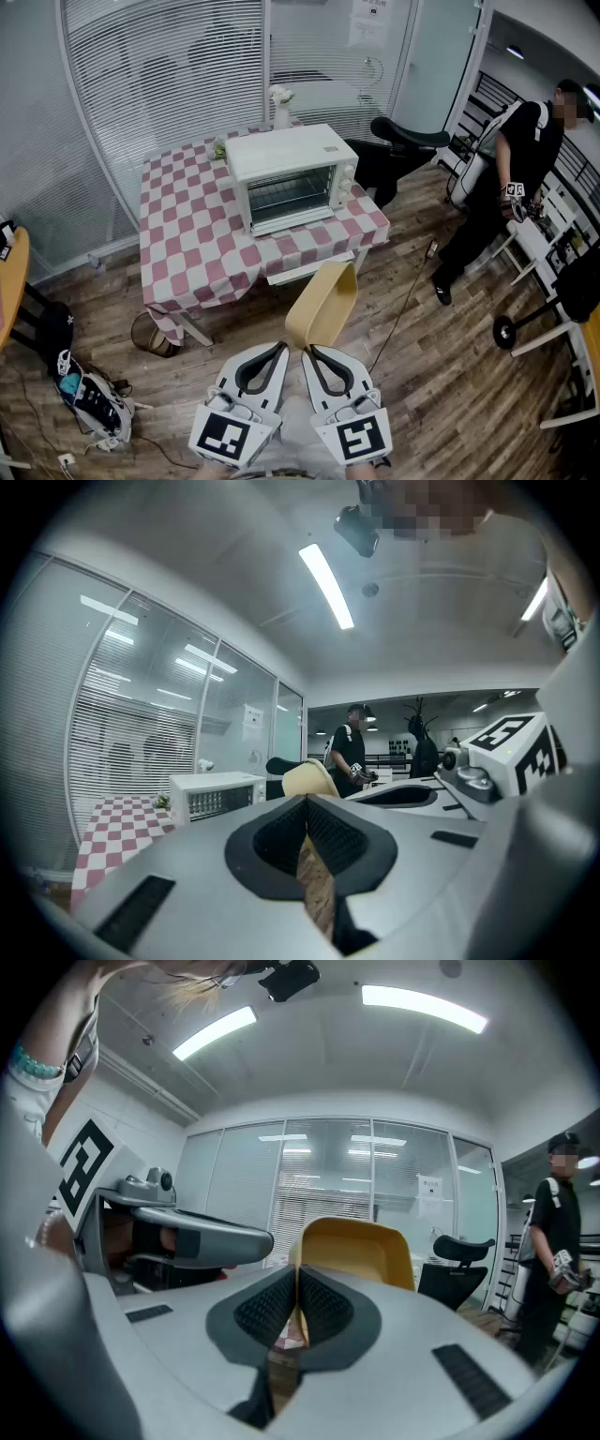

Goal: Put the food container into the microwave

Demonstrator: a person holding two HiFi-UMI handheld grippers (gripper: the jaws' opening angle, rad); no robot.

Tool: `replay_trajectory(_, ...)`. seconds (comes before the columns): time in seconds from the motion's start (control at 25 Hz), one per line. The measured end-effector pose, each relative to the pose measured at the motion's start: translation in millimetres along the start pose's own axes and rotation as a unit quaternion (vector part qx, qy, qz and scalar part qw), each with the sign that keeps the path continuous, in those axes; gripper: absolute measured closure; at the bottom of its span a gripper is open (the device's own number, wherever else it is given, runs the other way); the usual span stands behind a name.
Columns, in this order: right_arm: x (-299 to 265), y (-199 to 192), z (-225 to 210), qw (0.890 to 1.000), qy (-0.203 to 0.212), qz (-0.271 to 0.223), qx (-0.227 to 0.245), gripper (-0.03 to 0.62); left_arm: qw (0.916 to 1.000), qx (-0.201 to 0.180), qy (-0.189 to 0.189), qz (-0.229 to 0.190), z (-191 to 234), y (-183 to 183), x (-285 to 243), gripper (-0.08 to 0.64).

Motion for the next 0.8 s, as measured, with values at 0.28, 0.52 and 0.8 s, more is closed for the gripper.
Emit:
replay_trajectory(0.28,12.3,-0.7,1.2,1.000,0.009,-0.005,-0.006,0.588,1.0000,-0.004,0.003,0.005,-13.2,-3.4,4.6,0.548)
replay_trajectory(0.52,25.3,-8.9,-14.3,1.000,0.021,-0.006,-0.005,0.588,0.9998,0.003,0.016,0.010,-35.1,-3.3,-5.4,0.548)
replay_trajectory(0.8,54.0,-26.8,-39.2,0.999,0.045,0.009,-0.012,0.588,0.9980,0.036,0.051,-0.004,-69.2,-9.0,-10.2,0.549)
Point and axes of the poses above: the fingertips, and each gripper's own axes: x backward along the fingers, z to its left, y out of its top, the point moved 8 cm from there along x, backward along the fingers, and after that the axes turned 10 degrees about z, right-handed, at the moved point
